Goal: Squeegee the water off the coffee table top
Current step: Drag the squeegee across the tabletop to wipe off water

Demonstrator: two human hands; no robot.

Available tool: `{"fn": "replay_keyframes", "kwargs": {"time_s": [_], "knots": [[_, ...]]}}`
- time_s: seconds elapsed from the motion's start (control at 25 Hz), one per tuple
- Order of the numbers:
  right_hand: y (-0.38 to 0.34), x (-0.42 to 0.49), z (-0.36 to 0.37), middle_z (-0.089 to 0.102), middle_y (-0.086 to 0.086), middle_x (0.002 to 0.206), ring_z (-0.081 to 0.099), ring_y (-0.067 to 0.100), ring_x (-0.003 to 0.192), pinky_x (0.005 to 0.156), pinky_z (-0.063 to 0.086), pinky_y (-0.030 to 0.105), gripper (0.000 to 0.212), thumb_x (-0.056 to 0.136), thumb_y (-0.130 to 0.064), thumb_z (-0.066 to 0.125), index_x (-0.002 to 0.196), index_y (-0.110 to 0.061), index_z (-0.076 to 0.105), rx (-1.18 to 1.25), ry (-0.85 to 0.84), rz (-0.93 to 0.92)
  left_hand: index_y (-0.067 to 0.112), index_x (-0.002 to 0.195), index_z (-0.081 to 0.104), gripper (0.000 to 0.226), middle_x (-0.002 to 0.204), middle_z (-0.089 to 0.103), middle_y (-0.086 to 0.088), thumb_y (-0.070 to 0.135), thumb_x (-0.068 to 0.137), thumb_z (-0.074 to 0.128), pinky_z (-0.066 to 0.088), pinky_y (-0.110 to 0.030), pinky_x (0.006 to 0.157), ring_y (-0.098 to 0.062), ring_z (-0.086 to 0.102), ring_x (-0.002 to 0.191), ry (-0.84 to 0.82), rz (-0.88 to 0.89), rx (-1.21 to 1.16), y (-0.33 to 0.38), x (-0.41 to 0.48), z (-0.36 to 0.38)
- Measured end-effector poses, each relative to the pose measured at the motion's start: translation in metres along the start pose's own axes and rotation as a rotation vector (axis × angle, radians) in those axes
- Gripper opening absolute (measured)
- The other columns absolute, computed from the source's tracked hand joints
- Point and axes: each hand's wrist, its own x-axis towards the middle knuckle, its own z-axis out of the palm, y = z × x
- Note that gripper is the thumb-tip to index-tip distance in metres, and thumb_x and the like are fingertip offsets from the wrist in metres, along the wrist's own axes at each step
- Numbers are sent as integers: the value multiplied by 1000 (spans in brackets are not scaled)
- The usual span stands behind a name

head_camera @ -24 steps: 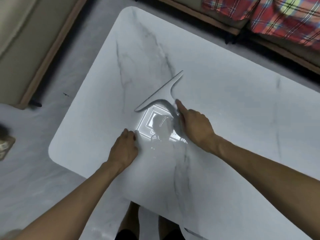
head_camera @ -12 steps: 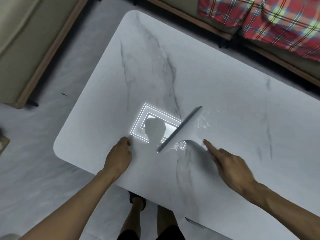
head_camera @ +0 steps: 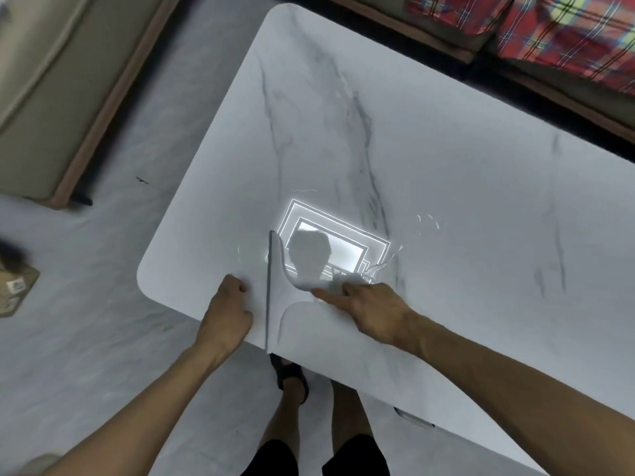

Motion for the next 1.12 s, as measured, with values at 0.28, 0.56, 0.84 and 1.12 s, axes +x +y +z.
{"fn": "replay_keyframes", "kwargs": {"time_s": [0.28, 0.56, 0.84, 1.12], "knots": [[76, -170, 12, 40, -7, 79, 42, 18, 57, 52, 49, 36, 76, 90, -8, 48, 148, -47, 17, -11, 33, 522, 19, 105, 43, 31, 111, 44, -1, 4, 79, 51, 37, -26, 67, -18, 50, 90, -168, 147, 69, 27, 1, 37], [5, -88, 1, 56, 1, 94, 60, 25, 74, 54, 35, 29, 88, 85, -6, 51, 147, -51, 9, -71, 19, 188, 19, 108, 47, 28, 103, 55, 2, 4, 85, 47, 41, -30, 67, -18, 54, 84, 273, -23, -140, 8, -5, 6], [-83, 111, -21, 53, 6, 108, 57, 29, 95, 65, 38, 34, 71, 93, -8, 37, 148, -49, 18, -102, -27, -136, 17, 107, 42, 26, 106, 60, -9, 10, 82, 49, 41, -34, 68, -29, 54, 86, 347, -267, -223, -56, 8, -44], [17, 62, -53, 47, -4, 89, 59, 26, 82, 64, 38, 30, 54, 95, -34, 34, 144, -54, 21, 33, 133, 270, 23, 101, 38, 33, 100, 54, -2, 1, 80, 49, 33, -25, 52, -15, 52, 75, 146, -90, -169, -37, 15, -26]]}}
